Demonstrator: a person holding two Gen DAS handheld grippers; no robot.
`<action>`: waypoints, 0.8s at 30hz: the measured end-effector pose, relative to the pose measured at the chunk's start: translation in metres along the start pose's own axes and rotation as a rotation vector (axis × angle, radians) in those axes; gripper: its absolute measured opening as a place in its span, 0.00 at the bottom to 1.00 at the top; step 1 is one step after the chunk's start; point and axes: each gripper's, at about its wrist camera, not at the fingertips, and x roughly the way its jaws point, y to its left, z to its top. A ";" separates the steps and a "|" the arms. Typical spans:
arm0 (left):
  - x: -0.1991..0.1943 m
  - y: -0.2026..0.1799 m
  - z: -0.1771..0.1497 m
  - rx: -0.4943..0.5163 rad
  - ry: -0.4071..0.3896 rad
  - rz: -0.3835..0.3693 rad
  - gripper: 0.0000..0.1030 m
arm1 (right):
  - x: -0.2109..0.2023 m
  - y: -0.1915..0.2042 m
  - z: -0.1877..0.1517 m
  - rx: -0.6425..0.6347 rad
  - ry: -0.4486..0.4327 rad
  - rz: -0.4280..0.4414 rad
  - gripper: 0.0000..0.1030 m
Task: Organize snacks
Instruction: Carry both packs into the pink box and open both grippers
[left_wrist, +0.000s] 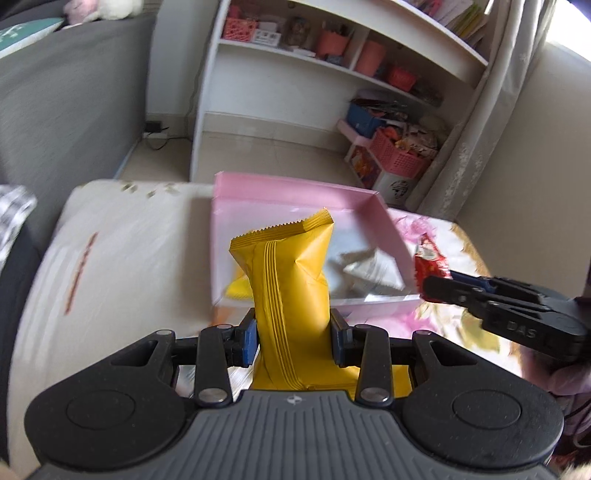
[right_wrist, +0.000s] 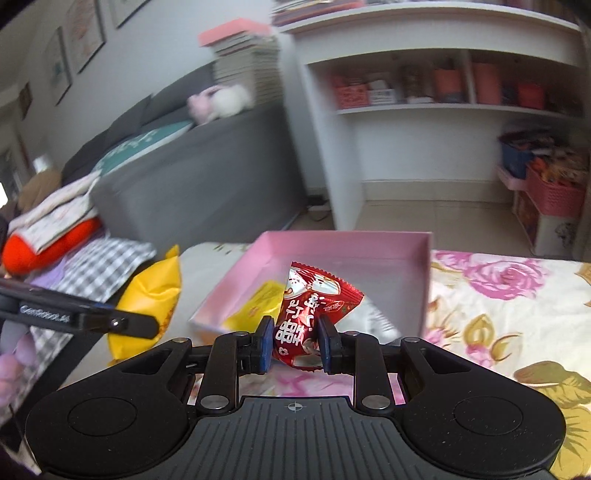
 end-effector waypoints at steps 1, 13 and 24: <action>0.007 -0.005 0.006 0.014 0.001 0.002 0.33 | 0.004 -0.008 0.002 0.024 -0.005 -0.010 0.24; 0.108 -0.037 0.048 0.083 0.050 0.043 0.33 | 0.049 -0.065 0.004 0.224 0.016 -0.034 0.24; 0.152 -0.034 0.059 0.073 0.038 0.085 0.33 | 0.053 -0.089 0.005 0.330 -0.023 -0.001 0.25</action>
